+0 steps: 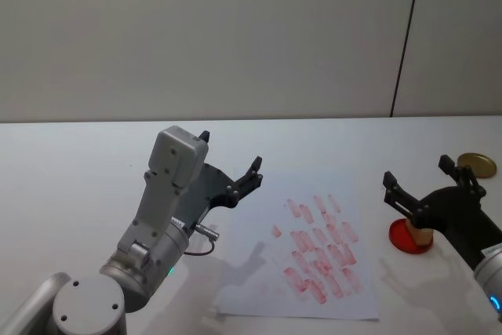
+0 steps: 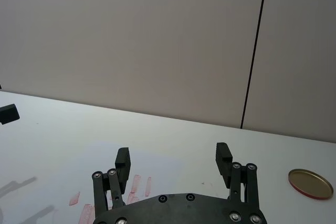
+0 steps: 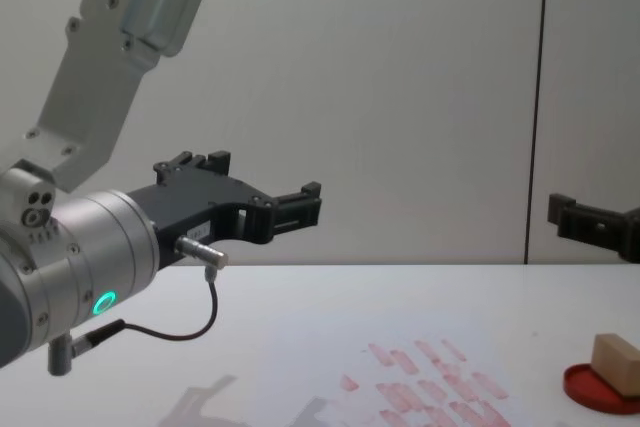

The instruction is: Use the one hand to pick up the stamp and affix it onto the A4 paper.

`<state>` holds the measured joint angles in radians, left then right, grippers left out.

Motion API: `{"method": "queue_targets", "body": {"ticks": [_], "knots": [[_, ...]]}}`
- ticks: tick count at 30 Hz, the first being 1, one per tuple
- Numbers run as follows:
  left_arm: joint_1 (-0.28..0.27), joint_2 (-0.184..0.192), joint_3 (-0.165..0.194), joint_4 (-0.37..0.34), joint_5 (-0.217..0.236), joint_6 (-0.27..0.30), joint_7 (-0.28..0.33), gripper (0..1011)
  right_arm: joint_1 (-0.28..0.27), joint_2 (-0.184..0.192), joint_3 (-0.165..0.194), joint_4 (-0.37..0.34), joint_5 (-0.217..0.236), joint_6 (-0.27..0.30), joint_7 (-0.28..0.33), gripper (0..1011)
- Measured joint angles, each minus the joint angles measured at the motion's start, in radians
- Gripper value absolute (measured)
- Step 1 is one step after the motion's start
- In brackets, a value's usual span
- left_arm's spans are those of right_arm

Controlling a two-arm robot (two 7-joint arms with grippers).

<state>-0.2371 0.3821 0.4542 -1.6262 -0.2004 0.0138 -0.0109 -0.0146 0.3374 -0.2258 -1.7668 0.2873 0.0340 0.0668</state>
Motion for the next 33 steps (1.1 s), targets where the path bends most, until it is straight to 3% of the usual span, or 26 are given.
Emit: {"method": "queue_targets", "body": {"ticks": [33], "knots": [[0.0, 0.0, 0.0, 0.0, 0.0, 0.0, 0.0, 993, 0.0, 0.0, 0.0, 0.0, 0.0, 0.0, 0.0, 1001]]}}
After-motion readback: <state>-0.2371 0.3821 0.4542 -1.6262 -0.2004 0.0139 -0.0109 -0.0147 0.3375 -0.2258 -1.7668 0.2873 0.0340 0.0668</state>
